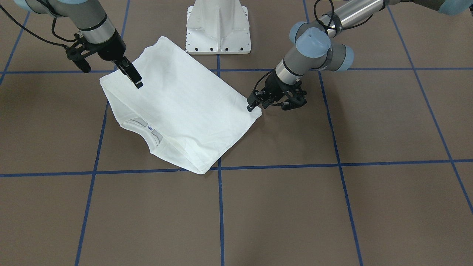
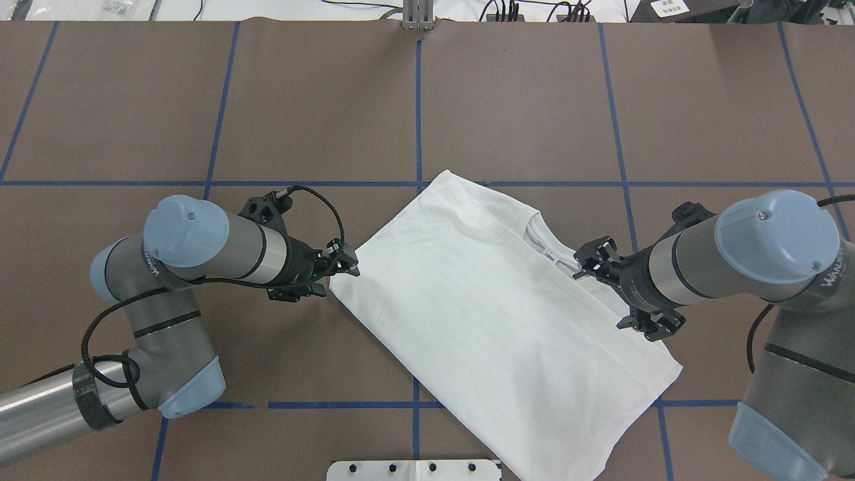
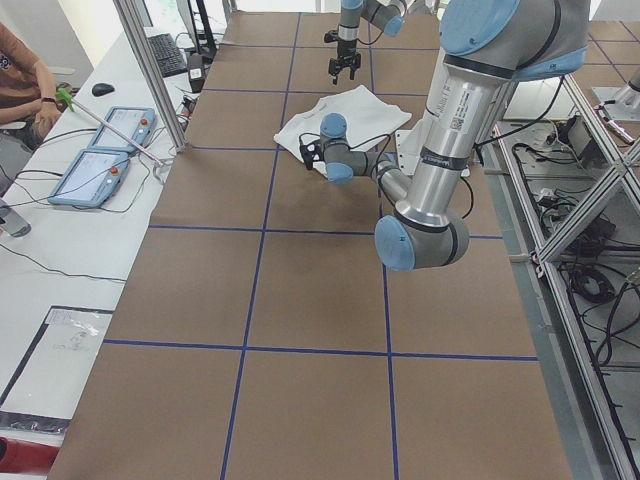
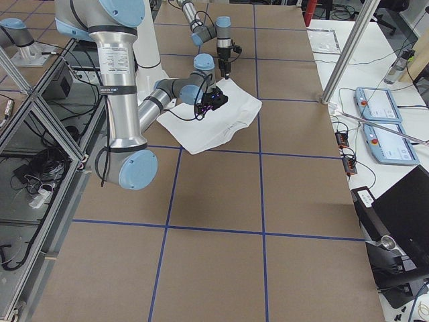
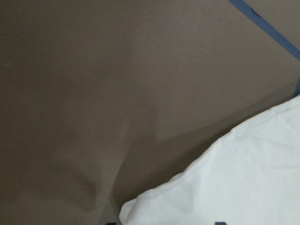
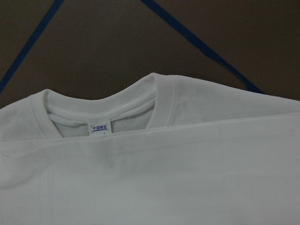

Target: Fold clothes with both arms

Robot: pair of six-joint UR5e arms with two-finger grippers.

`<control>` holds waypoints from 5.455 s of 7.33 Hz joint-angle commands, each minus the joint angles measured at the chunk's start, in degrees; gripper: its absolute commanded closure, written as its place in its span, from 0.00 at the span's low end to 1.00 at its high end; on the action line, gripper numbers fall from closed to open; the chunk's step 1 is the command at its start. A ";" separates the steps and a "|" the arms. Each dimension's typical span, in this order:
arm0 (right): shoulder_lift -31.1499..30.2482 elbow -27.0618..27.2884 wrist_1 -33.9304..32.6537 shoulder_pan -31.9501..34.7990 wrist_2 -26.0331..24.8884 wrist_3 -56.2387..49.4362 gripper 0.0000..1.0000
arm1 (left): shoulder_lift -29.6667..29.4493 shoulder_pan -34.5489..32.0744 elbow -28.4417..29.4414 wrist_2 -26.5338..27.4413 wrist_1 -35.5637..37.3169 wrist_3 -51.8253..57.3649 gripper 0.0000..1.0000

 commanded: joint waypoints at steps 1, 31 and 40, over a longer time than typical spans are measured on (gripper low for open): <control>0.04 -0.06 0.02 0.07 0.00 -0.01 0.00 | 0.18 0.17 0.10 1.86 0.00 0.02 0.41; 21.13 -20.79 -0.24 -15.66 -21.27 8.34 0.15 | -8.87 -20.31 15.40 0.02 -7.73 21.29 0.35; 22.01 -21.15 -0.59 -15.75 -21.09 8.60 1.00 | -8.52 -20.13 14.78 0.02 -7.73 19.53 0.34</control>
